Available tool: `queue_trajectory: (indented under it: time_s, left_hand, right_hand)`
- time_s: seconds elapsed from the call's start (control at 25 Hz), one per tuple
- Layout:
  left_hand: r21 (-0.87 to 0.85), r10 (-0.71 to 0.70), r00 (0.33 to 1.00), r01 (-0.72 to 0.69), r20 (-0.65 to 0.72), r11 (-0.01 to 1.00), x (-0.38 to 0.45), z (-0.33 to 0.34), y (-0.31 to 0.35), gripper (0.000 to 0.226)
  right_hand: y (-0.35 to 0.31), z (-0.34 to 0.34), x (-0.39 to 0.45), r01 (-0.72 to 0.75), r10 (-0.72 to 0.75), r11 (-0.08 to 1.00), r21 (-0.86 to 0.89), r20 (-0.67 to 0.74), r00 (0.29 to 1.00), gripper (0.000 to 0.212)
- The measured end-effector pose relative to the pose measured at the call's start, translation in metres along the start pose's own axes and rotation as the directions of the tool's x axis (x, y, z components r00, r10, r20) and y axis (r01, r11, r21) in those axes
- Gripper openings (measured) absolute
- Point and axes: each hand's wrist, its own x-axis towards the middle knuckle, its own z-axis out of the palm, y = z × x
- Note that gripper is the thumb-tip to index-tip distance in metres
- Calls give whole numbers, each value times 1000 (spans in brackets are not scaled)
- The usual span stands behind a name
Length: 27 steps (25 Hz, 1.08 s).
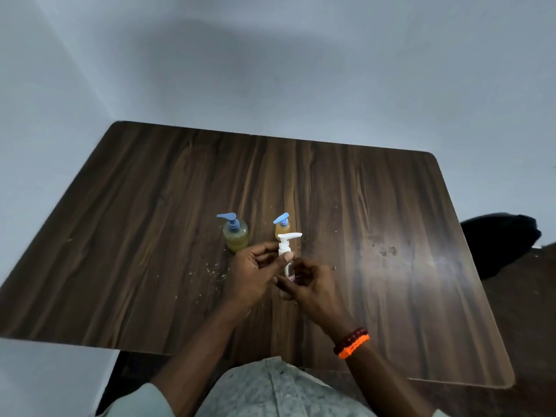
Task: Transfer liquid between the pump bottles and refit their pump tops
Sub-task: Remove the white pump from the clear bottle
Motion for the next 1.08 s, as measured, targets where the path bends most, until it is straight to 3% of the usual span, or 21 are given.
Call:
queue_trajectory:
  time_s: [0.08,0.16,0.24,0.32,0.36,0.44,0.52,0.6,0.68,0.8,0.84,0.92,1.0,1.08]
  left_hand:
    - [37,-13,995,17,-98,999,0,1,0,21]
    - [4,-47,996,47,-74,999,0,-4,1,29]
    - [-120,-80,990,94,117,988,2,-14,1,40]
    - [-203,-106,943,176,317,963,1,-29,4,47]
    - [-193,-112,936,184,334,964,0,-34,5,44]
    - [-90,-126,972,146,198,985,-2,-36,8,34]
    - [1,-123,992,123,15,992,0,-30,5,33]
    - [51,-91,994,94,-60,994,-2,-19,2,30]
    - [55,-96,995,98,-33,994,-2,-12,2,29]
    - [-95,-134,967,158,218,983,0,-21,6,32]
    - [-98,-125,963,152,237,984,1,-25,7,30]
    - [17,-100,989,99,109,995,2,-28,9,26]
    - [134,-70,995,79,-70,988,2,-22,5,27]
    - [120,-62,989,78,-137,990,0,-13,2,29]
  right_hand:
    - [1,7,-1,40,-47,992,-120,-54,997,29]
    - [1,10,-4,55,-72,983,-176,-94,993,27]
    - [-2,11,-8,6,-8,999,-43,-57,998,26]
    - [-1,13,-16,-74,67,984,164,47,997,25]
    - [-1,15,-21,-104,91,970,219,73,993,25]
    - [1,20,-25,-111,106,972,205,35,994,26]
    - [8,27,-23,-65,63,998,-16,-63,996,25]
    - [10,30,-22,-27,3,978,-209,-113,994,26]
    - [3,29,-20,-43,25,987,-156,-115,993,29]
    - [-3,20,-20,-109,110,993,35,-42,993,29]
    - [-5,16,-20,-115,116,991,64,-22,993,30]
    - [-4,15,-19,-102,103,994,36,-7,995,30]
    - [-1,22,-16,-49,43,988,-148,-41,998,30]
    - [0,28,-14,-25,-3,965,-262,-104,995,31]
